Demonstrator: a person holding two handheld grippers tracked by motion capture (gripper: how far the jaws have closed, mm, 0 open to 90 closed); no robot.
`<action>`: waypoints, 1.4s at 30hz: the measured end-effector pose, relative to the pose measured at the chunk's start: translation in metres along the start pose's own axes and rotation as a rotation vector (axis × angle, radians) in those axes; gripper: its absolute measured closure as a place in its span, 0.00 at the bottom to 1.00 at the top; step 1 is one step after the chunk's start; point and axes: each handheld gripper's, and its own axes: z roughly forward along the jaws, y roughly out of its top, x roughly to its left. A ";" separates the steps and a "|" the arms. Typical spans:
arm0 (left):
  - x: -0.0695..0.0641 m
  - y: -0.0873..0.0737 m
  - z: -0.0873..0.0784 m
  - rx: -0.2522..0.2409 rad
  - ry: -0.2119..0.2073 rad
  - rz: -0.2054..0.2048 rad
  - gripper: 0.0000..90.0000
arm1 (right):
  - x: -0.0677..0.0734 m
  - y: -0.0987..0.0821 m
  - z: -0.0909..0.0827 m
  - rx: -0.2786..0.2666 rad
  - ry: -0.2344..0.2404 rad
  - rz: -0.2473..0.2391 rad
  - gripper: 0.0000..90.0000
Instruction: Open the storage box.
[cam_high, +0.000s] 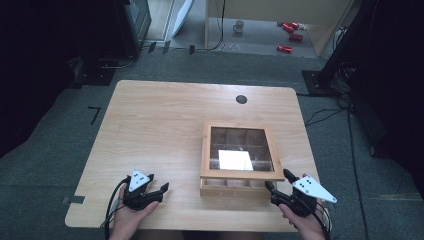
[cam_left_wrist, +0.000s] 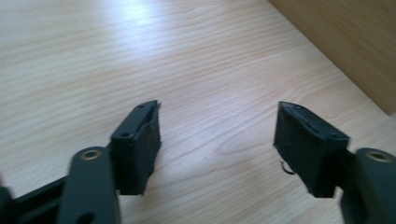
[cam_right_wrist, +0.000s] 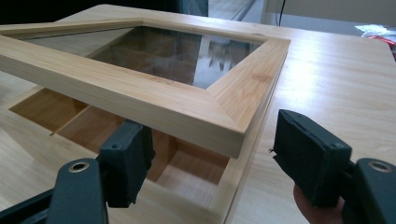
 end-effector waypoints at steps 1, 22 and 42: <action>0.001 0.000 -0.002 -0.007 0.013 -0.001 0.33 | 0.000 0.002 0.000 0.001 0.002 0.003 0.32; 0.026 -0.010 -0.010 0.063 0.213 0.013 0.28 | -0.013 0.053 0.011 -0.045 -0.002 -0.066 0.32; 0.026 -0.009 -0.009 0.055 0.210 -0.002 0.27 | -0.031 0.096 0.043 -0.091 0.053 -0.055 0.31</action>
